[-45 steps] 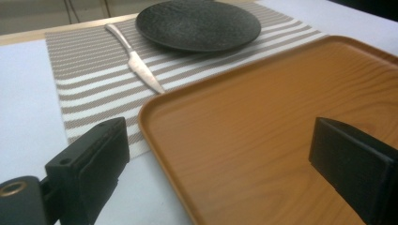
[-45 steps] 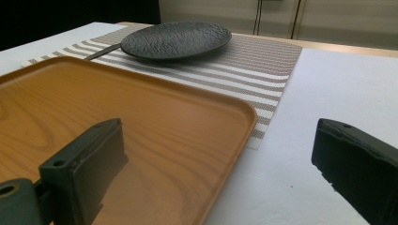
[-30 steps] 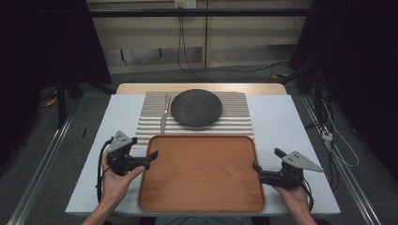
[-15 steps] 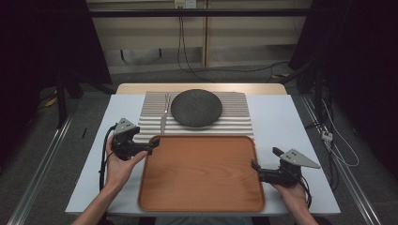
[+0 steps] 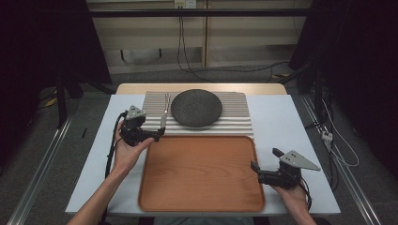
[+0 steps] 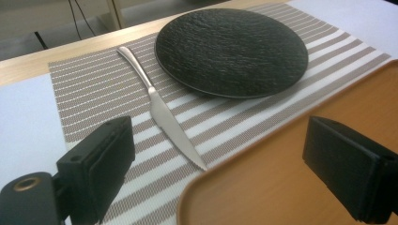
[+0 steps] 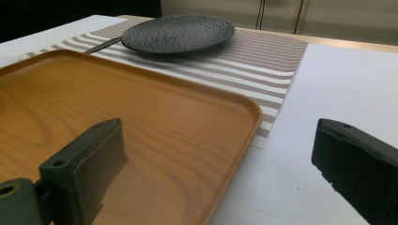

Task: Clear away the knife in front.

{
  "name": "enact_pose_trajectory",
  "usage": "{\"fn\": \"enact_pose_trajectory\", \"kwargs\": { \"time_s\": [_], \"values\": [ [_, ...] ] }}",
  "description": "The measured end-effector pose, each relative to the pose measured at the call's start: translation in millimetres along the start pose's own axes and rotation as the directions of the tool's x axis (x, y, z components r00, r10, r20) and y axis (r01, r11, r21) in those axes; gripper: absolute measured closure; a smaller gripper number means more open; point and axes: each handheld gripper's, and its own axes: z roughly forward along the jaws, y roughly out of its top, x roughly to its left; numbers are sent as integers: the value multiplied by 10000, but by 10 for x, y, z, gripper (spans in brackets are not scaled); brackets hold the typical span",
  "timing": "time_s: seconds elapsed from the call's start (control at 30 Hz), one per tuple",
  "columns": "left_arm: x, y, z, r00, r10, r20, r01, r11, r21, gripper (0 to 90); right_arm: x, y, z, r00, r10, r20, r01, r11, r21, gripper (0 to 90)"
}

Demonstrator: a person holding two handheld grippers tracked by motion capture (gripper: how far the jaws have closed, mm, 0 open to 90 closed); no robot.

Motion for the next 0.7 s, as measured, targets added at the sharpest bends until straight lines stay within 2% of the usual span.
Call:
{"fn": "enact_pose_trajectory", "kwargs": {
  "time_s": [0.27, 0.43, 0.7],
  "values": [
    [116, 150, 249, 9991, -210, -359, 217, 9996, 188, 116, -1, -2, 0, 10000, 13, -70, -13, 10000, 6, 28],
    [215, 248, 372, 9976, -430, -551, 444, 9987, 252, 122, -4, -1, 4, 9999, 28, -108, -28, 10000, 8, 28],
    [283, 330, 522, 9960, -532, -724, 558, 9979, 342, 128, -2, -2, 3, 9999, 57, -142, -57, 10000, 11, 28]
  ]
}}
